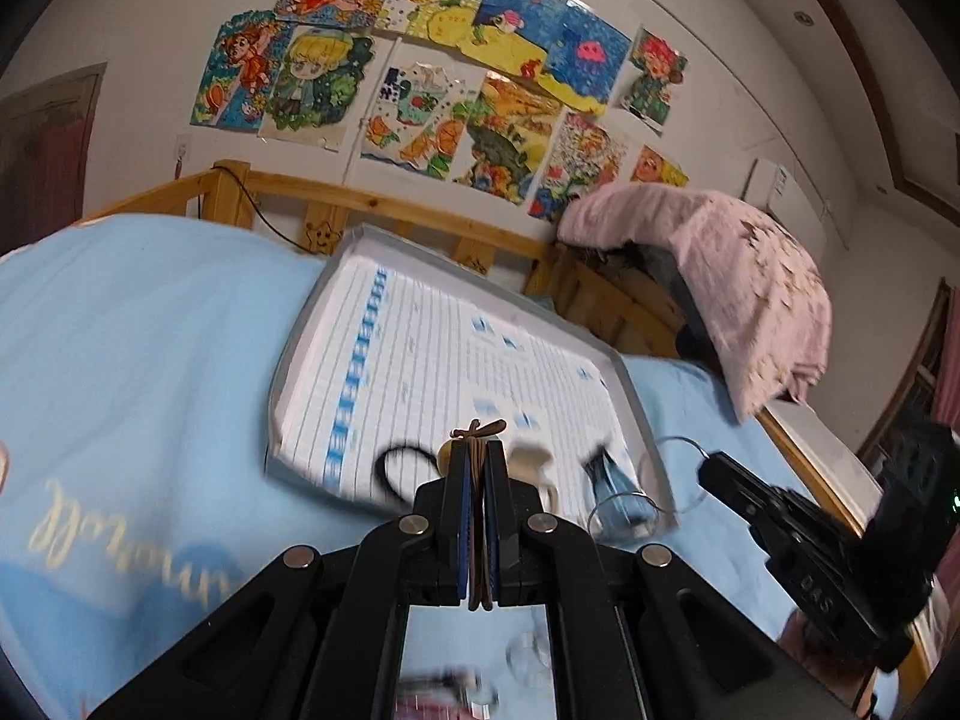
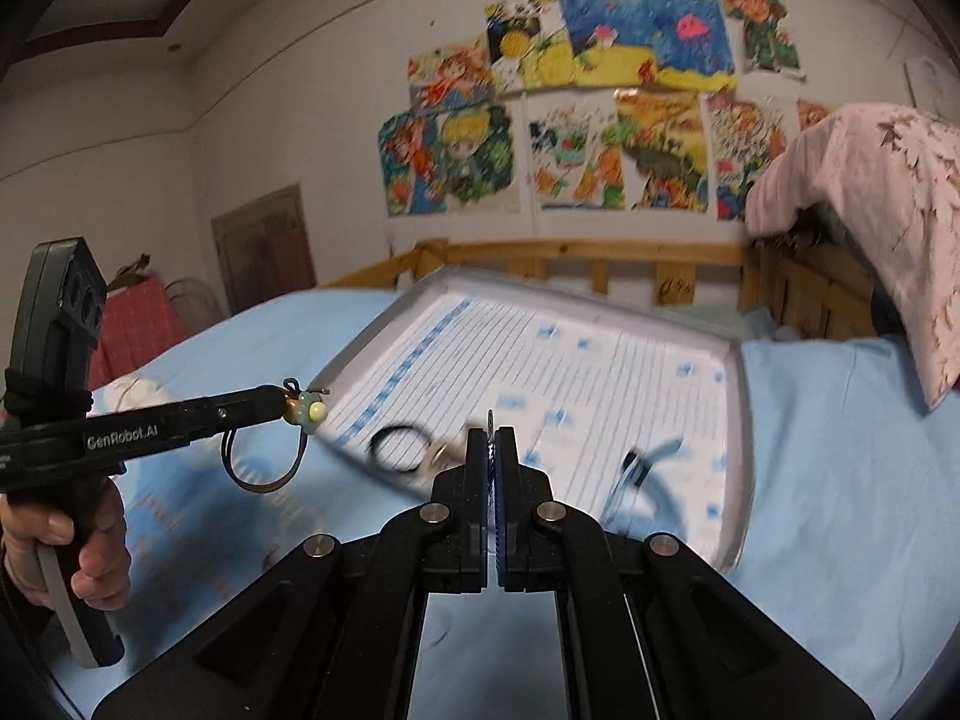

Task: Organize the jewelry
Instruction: 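Carry the yellow-bead keychain into the tray with the left tool while the right tool carries the key rings there, then open both tools to release the keychain and key rings in the tray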

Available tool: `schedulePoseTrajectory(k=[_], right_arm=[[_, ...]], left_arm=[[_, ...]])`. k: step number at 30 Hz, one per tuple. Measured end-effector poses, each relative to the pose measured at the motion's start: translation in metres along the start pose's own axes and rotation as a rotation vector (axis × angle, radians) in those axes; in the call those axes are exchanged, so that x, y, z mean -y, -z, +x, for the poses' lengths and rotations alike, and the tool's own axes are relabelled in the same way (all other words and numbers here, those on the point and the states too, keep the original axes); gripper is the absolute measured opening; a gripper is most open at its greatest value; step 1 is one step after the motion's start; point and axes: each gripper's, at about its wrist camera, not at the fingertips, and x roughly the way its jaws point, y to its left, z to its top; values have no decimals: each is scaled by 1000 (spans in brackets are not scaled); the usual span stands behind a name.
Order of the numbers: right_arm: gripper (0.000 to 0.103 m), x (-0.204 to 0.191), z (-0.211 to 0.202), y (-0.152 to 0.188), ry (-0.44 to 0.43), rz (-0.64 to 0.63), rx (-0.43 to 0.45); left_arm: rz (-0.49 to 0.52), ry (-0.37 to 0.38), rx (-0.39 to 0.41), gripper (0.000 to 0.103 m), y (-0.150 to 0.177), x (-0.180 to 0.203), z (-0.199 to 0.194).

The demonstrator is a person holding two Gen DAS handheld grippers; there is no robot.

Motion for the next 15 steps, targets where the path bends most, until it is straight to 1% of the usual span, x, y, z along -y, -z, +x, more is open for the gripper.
schedulePoseTrajectory(k=[3,5,9,11,15], right_arm=[[2,18,16,1,33,47,43],[2,28,26,4,48,73,40],[2,42,57,18,47,126,-35],[2,43,69,26,44,130,-88],[2,40,85,36,41,125,-159]], left_arm=[[12,-29,14,4,-6,1,21],[23,-47,9,4,-7,1,37],[27,-80,-39,4,0,-2,64],[19,-87,-64,4,5,-4,72],[13,-97,-105,5,16,-7,82]])
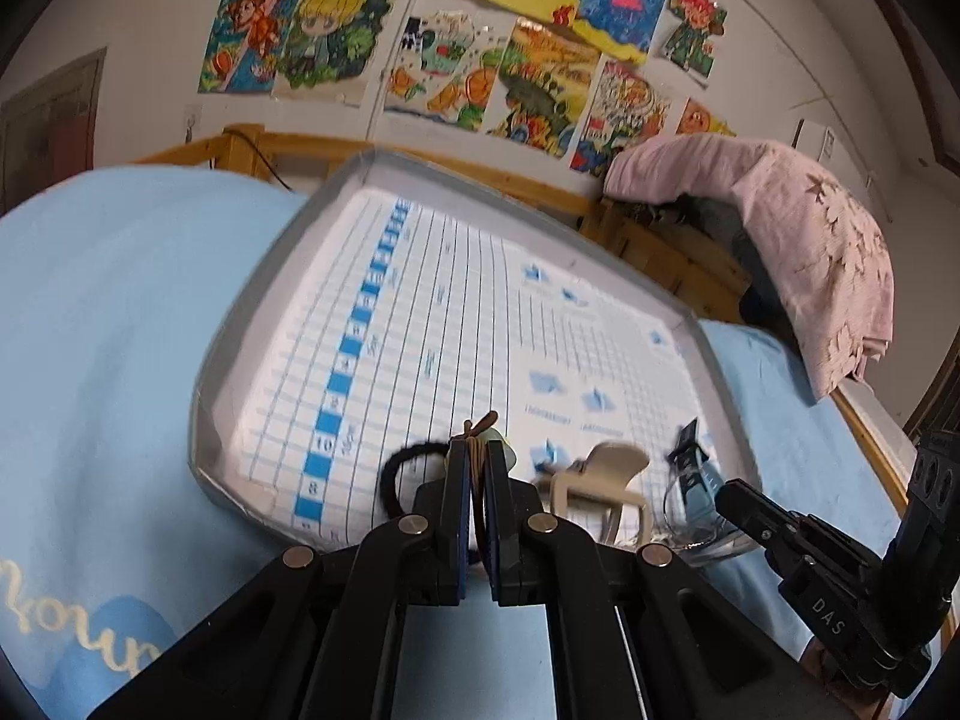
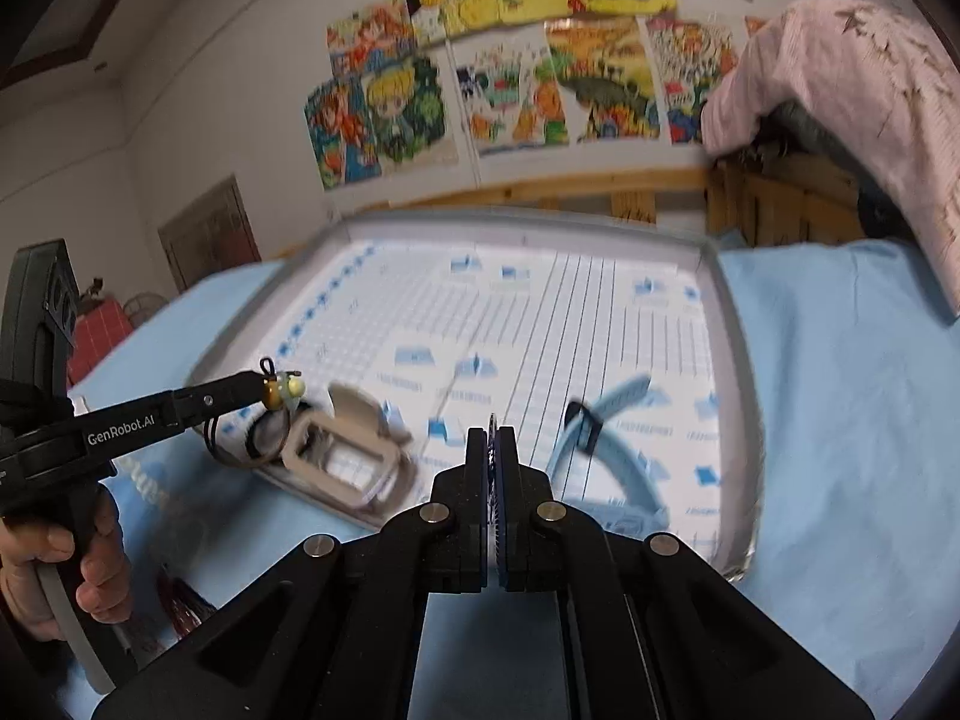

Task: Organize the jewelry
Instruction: 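Open both tools to release the keychain and key rings in the tray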

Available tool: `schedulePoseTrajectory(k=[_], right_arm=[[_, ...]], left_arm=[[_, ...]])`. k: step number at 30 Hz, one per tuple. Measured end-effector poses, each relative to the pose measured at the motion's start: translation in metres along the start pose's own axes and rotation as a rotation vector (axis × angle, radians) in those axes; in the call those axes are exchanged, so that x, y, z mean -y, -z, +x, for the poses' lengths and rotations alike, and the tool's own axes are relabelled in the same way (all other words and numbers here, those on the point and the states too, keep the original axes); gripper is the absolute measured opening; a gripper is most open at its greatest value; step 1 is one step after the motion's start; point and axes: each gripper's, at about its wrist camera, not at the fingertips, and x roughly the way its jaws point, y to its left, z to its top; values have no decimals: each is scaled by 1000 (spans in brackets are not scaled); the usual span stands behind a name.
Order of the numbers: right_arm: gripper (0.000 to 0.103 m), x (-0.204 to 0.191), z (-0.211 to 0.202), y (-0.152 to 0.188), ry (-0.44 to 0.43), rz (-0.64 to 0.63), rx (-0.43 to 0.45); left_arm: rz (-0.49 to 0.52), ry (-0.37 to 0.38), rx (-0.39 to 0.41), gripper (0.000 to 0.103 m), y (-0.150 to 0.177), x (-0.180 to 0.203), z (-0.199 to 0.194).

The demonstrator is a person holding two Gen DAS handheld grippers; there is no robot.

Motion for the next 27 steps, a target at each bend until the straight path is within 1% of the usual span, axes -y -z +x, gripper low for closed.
schedulePoseTrajectory(k=[4,6,7,9,10,11,12,13,15,16,17,18,19,20,21,22,24,26,27], right_arm=[[2,-2,4,3,10,-2,-20],[3,-2,2,4,9,4,-16],[5,-1,0,4,13,6,-10],[16,-1,-5,4,17,9,1],[29,-2,-10,4,25,11,15],[36,0,-14,4,27,11,27],[36,0,-18,2,36,14,41],[36,1,-23,1,41,16,50],[36,2,-33,0,51,19,66],[36,3,-39,-1,62,20,77],[36,4,-46,-2,68,21,89],[36,4,-53,-3,74,23,102],[40,5,-61,-4,78,24,114],[47,4,-70,-6,82,23,133],[50,4,-80,-7,86,22,152],[54,3,-90,-8,87,21,169],[60,2,-107,-10,84,22,196],[71,-2,-127,-11,77,16,234],[74,-5,-136,-11,77,9,252]], left_arm=[[26,-20,-20,5,6,3,5],[22,-24,-23,5,6,3,5],[18,-22,-25,5,6,3,4],[12,-19,-31,6,5,3,2],[12,-21,-31,8,5,3,-1],[15,-24,-29,13,5,3,-3],[18,-29,-20,20,6,4,-7],[21,-29,-4,23,7,4,-14],[20,-28,16,34,6,4,-24],[19,-27,31,38,7,5,-33],[20,-29,41,49,6,6,-39],[21,-35,62,62,6,7,-48],[24,-42,92,67,6,9,-59],[27,-42,116,72,5,10,-67],[30,-38,137,78,5,12,-77],[33,-36,152,81,4,14,-87],[36,-43,181,95,3,18,-106],[43,-50,235,102,5,22,-130],[48,-54,262,103,7,24,-141]])
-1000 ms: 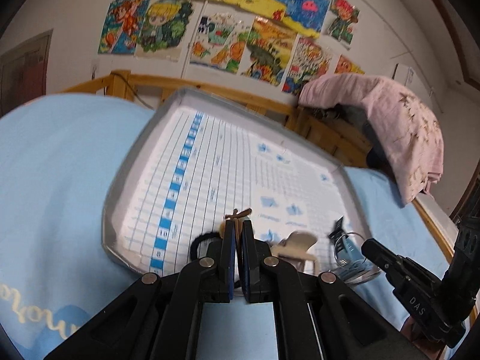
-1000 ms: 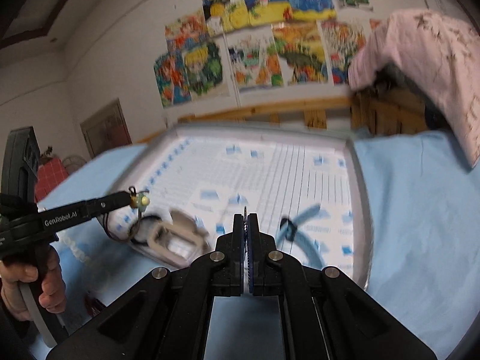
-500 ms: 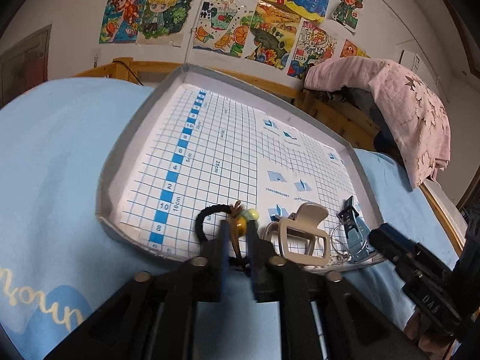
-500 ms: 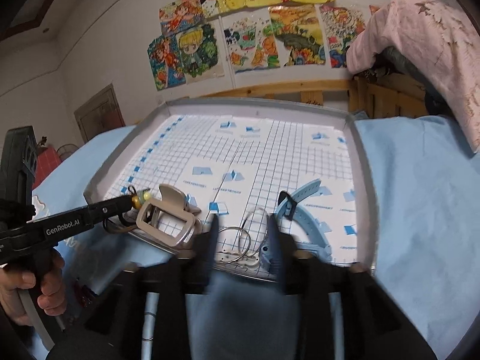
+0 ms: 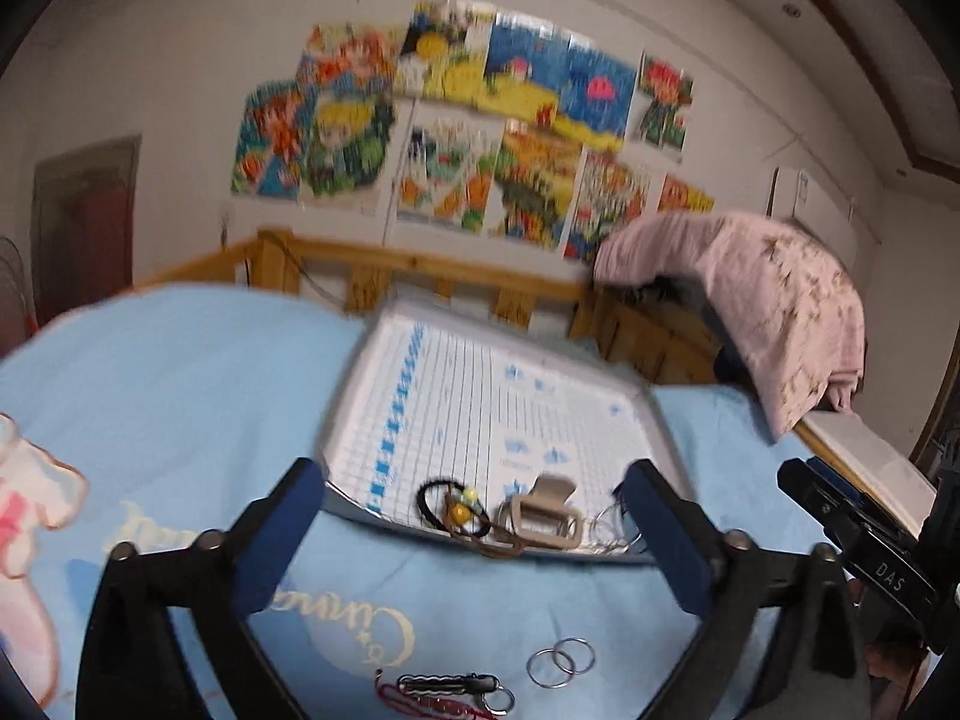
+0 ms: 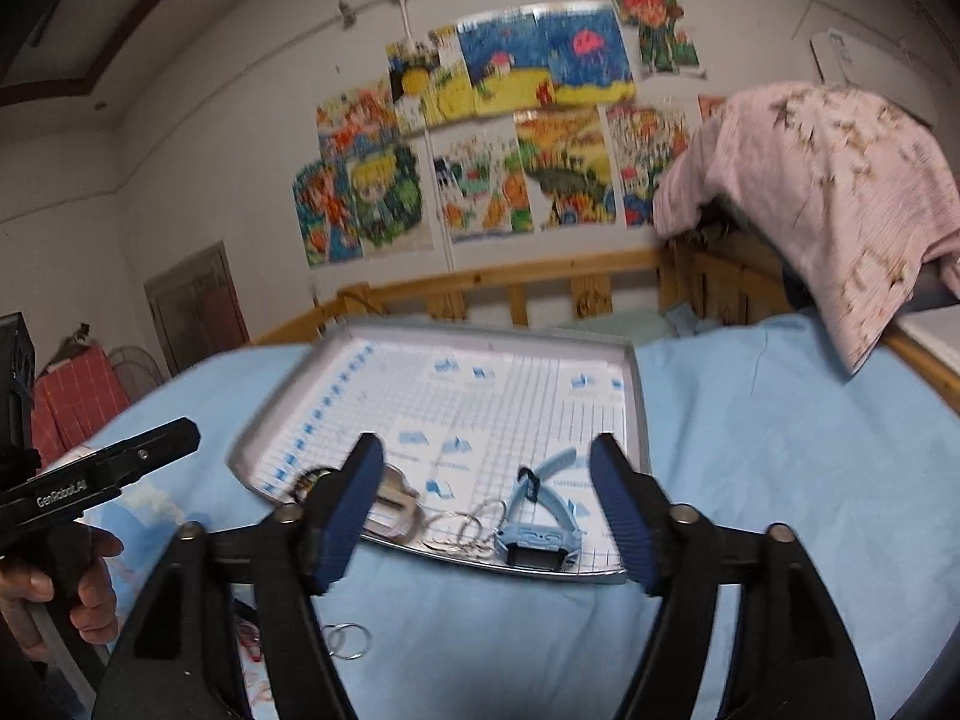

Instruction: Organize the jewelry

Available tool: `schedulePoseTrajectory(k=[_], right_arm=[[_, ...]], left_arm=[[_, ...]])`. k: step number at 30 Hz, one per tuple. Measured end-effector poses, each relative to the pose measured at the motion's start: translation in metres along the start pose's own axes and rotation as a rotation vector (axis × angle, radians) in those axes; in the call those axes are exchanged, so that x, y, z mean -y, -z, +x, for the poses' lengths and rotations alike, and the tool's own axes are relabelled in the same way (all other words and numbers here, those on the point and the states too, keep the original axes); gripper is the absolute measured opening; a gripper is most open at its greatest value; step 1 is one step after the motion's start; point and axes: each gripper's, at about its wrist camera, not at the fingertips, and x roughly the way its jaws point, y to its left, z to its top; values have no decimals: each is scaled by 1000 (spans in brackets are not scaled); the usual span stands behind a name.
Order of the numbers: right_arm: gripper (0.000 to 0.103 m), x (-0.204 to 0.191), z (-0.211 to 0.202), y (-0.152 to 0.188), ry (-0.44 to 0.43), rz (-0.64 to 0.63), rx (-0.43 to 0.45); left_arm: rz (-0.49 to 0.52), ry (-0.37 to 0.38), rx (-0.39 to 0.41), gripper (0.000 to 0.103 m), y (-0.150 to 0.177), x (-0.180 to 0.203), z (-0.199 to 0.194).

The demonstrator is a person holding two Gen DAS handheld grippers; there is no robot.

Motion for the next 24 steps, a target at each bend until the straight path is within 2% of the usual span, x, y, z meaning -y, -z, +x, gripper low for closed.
schedulePoseTrajectory(k=[2,4,7,12,20,24], right_arm=[[91,-7,-21,-5,-16,-16,43],[101,-12,-44,-5,-26,-21,88],[102,-20,-79,1,-23,-31,140],[102,-29,-124,14,-7,-34,174],[102,-39,-188,34,3,-44,225],[102,-44,-209,53,7,-63,216]], left_arm=[[10,7,49,103,-3,2,-25],[10,13,76,103,-4,2,-48],[1,17,118,103,-1,0,-79],[7,-2,167,103,17,-2,-126],[40,-34,181,103,62,-5,-180],[36,-37,170,103,84,-9,-199]])
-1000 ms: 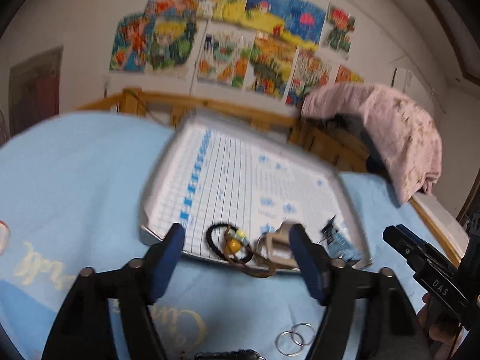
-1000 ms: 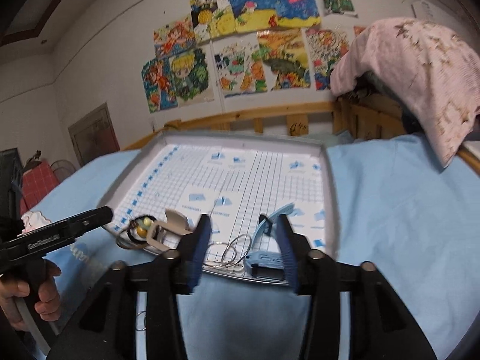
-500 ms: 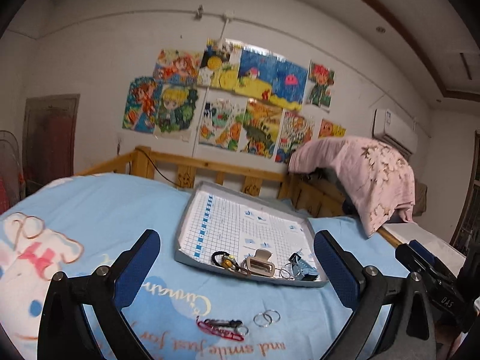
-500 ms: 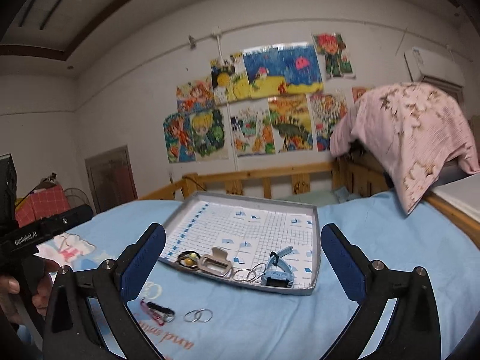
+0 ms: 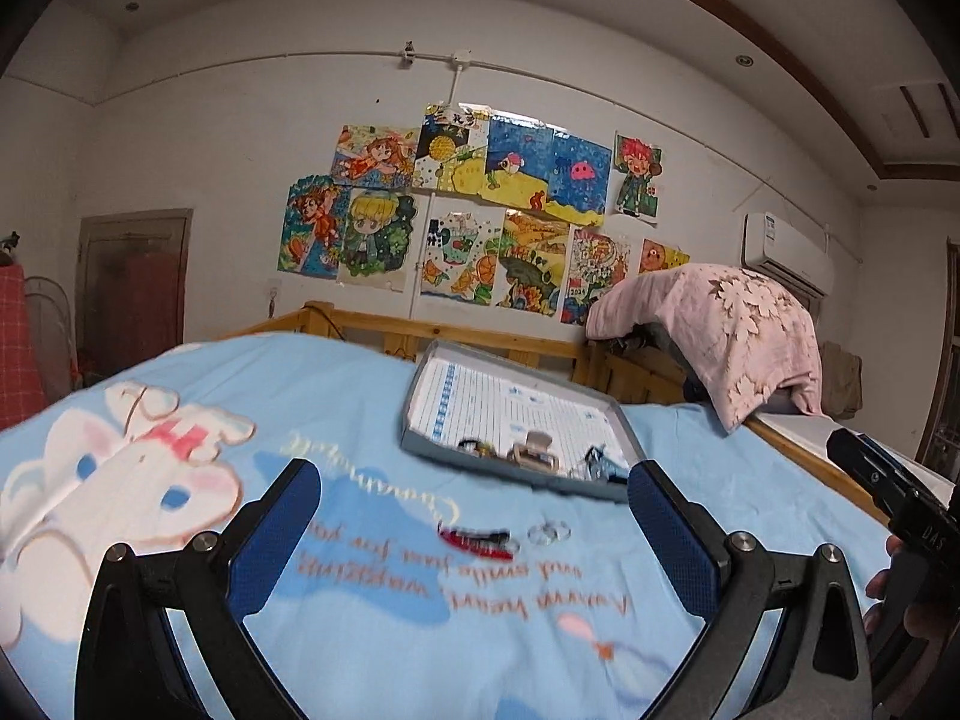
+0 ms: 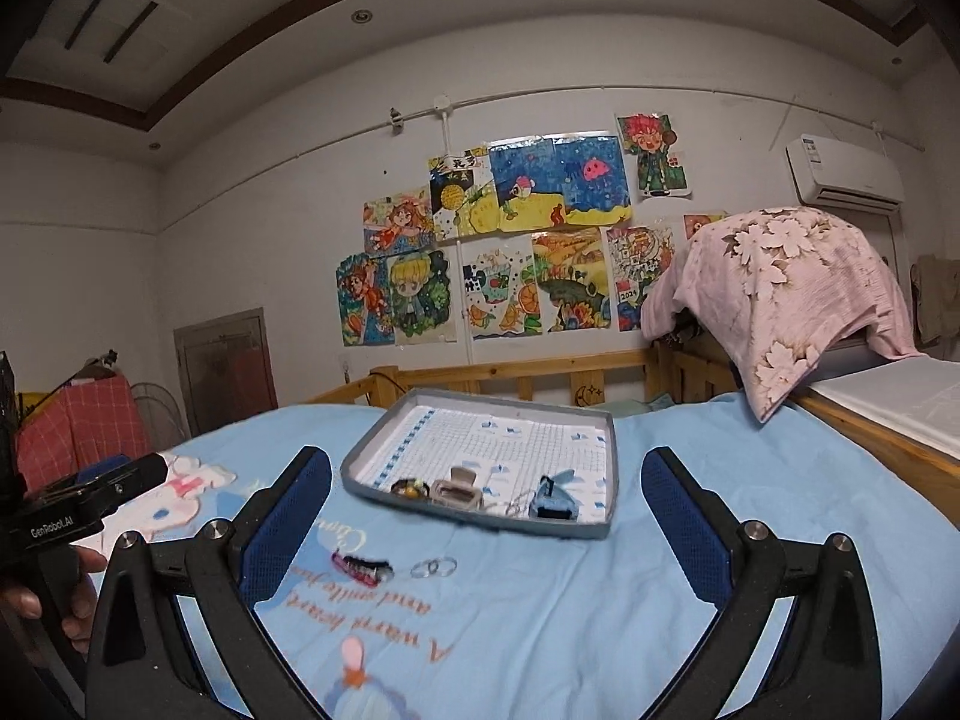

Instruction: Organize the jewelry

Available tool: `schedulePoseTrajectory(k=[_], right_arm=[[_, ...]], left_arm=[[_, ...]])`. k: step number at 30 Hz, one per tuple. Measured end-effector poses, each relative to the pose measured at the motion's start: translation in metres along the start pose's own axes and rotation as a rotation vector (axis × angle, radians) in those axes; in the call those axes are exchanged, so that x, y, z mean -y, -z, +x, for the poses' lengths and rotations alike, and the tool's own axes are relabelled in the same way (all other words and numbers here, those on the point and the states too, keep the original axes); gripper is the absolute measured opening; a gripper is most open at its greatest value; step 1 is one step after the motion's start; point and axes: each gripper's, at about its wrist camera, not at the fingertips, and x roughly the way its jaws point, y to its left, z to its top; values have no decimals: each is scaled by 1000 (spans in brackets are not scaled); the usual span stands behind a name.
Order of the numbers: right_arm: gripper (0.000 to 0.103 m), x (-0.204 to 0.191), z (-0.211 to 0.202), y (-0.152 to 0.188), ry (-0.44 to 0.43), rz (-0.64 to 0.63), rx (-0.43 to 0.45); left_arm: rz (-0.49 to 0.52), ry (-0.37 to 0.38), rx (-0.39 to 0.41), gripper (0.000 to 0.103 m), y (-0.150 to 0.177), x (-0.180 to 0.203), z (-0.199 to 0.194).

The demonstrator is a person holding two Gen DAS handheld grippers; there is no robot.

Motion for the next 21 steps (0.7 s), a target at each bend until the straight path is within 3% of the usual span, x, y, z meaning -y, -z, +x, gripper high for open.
schedulePoseTrajectory(k=[12,16,21], right_arm=[[102,-9,-54,62,18,2,-144],[102,-8,-58,69,26,3,-170],[102,-8,-57,68,21,-2,-168]], left_arm=[[-48,-47,-92,103,55,-20,-49],[-96,-56,-111,103,63,-29,-54],[-57,-79,-116,103,61,-25,-51]])
